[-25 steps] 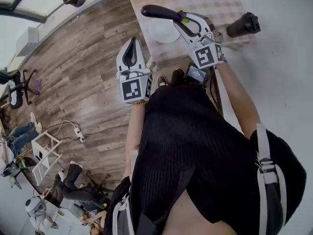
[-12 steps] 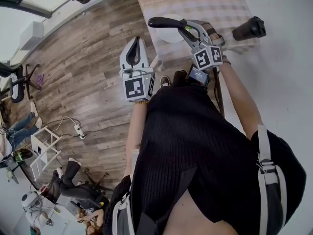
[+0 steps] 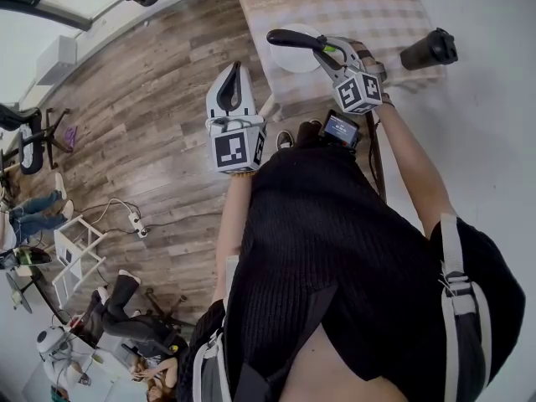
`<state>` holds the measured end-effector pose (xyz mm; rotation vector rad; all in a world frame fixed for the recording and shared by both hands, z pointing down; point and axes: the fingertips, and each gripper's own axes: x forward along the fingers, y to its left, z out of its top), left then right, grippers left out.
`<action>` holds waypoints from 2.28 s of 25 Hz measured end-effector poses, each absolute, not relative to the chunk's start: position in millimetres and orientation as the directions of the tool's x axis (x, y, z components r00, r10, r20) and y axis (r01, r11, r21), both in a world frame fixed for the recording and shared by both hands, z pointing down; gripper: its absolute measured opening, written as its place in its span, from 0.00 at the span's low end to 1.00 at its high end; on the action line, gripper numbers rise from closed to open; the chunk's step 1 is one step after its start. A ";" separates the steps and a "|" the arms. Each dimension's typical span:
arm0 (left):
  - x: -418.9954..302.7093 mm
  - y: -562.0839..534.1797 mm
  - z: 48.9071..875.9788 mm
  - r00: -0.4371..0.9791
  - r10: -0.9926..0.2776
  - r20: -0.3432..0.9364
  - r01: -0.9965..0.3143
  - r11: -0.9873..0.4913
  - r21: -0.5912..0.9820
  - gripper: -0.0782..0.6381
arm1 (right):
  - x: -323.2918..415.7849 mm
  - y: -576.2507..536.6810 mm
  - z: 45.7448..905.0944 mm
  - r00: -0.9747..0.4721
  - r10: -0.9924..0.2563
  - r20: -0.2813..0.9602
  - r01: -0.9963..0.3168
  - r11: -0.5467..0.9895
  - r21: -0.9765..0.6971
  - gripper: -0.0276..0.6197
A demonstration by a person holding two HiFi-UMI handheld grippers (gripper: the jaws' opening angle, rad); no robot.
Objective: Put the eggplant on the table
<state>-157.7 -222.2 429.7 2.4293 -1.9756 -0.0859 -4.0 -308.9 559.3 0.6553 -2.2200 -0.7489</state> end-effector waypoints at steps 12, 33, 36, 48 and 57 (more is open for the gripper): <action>-159.2 -222.3 431.2 0.201 -0.979 -0.037 -0.979 -0.202 0.034 0.09 | 2.4 -317.6 595.4 -0.577 -0.601 0.552 -0.210 0.763 0.611 0.25; -162.7 -226.9 428.3 0.185 -0.982 -0.025 -0.982 -0.186 0.031 0.09 | 0.4 -321.8 622.7 -0.556 -0.513 0.654 -0.201 0.847 0.493 0.25; -163.6 -230.4 431.0 0.188 -0.982 -0.024 -0.982 -0.189 0.030 0.09 | -2.7 -324.1 623.6 -0.559 -0.505 0.658 -0.205 0.853 0.480 0.25; -160.1 -227.1 438.2 0.206 -0.978 -0.007 -0.978 -0.206 0.026 0.09 | -8.1 -319.9 628.5 -0.559 -0.469 0.684 -0.227 0.880 0.417 0.26; -152.2 -227.2 441.7 0.239 -0.971 0.004 -0.971 -0.239 0.018 0.09 | -7.9 -318.7 627.8 -0.555 -0.470 0.686 -0.243 0.881 0.407 0.29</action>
